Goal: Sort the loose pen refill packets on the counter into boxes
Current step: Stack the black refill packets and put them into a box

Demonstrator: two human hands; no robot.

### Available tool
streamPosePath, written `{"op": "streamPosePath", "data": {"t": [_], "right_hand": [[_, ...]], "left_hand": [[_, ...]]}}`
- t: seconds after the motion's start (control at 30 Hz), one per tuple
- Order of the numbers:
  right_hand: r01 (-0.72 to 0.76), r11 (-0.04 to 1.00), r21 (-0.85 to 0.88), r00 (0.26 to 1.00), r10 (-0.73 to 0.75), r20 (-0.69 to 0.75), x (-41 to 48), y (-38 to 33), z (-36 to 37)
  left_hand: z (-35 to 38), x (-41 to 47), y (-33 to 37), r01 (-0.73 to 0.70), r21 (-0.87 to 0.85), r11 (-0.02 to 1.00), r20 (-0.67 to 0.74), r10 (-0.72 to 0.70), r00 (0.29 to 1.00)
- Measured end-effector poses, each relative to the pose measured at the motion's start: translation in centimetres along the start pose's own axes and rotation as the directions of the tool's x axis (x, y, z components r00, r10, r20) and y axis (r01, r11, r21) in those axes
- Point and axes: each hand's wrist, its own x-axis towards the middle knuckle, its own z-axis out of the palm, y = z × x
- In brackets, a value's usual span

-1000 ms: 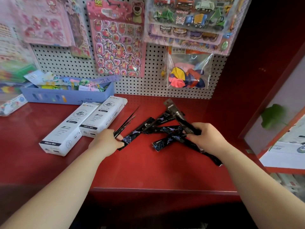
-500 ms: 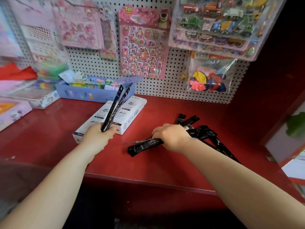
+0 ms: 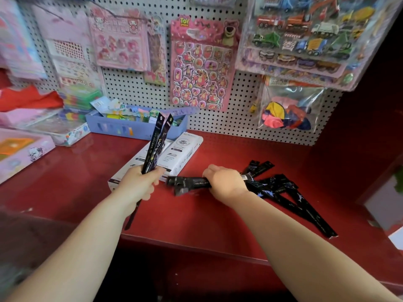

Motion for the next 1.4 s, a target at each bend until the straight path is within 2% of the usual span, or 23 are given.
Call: {"op": "streamPosePath", "data": {"t": [0.1, 0.2, 0.3, 0.37, 0.43, 0.5, 0.6, 0.7, 0.8, 0.93, 1.0, 1.17, 1.3, 1.4], "right_hand": [[-0.125, 0.982, 0.142, 0.972, 0.15, -0.182, -0.3, 1.3, -1.2], [-0.255, 0.896, 0.364, 0.86, 0.382, -0.338, -0.7, 2.8, -2.7], [-0.295, 0.741, 0.603, 0.758, 0.566, -0.325, -1.4, 4.1, -4.2], [-0.278, 0.652, 0.706, 0.724, 0.625, -0.292, -1.9, 4.9, -4.9], [-0.271, 0.613, 0.743, 0.703, 0.653, -0.282, -2.6, 5.9, -5.4], [-0.318, 0.605, 0.73, 0.698, 0.67, -0.252, -3.5, 7.1, -5.7], [-0.449, 0.562, 0.695, 0.715, 0.692, -0.098, -5.2, 9.5, -5.8], [-0.511, 0.485, 0.71, 0.701, 0.713, 0.017, -7.9, 12.7, -5.3], [-0.601, 0.393, 0.696, 0.632, 0.767, 0.112, -11.1, 15.5, -4.4], [-0.712, 0.303, 0.634, 0.523, 0.831, 0.19, -13.6, 17.6, -2.0], [-0.754, 0.301, 0.584, 0.502, 0.837, 0.217, -14.0, 17.7, -0.9], [-0.732, 0.35, 0.585, 0.556, 0.803, 0.216, -13.3, 16.1, 0.3], [-0.749, 0.424, 0.51, 0.574, 0.799, 0.178, -12.9, 14.7, 0.8], [-0.771, 0.452, 0.448, 0.582, 0.786, 0.21, -12.6, 14.0, 0.6]], "left_hand": [[0.4, -0.3, 0.5, -0.017, -0.064, 0.998, 0.014, 0.018, 1.0], [1.1, -0.4, 1.1, -0.04, -0.127, 0.991, 0.026, 0.043, 0.999], [2.3, -0.3, 1.6, -0.043, -0.128, 0.991, 0.07, 0.053, 0.996], [3.4, -0.2, 1.8, -0.041, -0.108, 0.993, 0.11, 0.053, 0.992], [4.7, 0.0, 1.9, -0.045, -0.074, 0.996, 0.139, 0.055, 0.989], [6.1, 0.3, 2.0, -0.054, -0.029, 0.998, 0.166, 0.058, 0.984], [8.7, 0.7, 2.2, -0.091, 0.079, 0.993, 0.196, 0.075, 0.978], [11.7, 1.5, 2.5, -0.2, 0.232, 0.952, 0.197, 0.155, 0.968], [14.5, 2.3, 3.1, -0.296, 0.433, 0.851, 0.207, 0.226, 0.952], [17.2, 3.1, 3.1, -0.28, 0.56, 0.78, 0.221, 0.185, 0.957], [18.0, 3.5, 2.6, -0.245, 0.616, 0.748, 0.219, 0.136, 0.966], [18.6, 3.3, 2.2, -0.208, 0.747, 0.632, 0.237, 0.039, 0.971], [18.1, 3.7, 2.2, -0.215, 0.704, 0.677, 0.265, 0.03, 0.964], [17.5, 4.3, 1.8, -0.18, 0.672, 0.718, 0.265, -0.007, 0.964]]}}
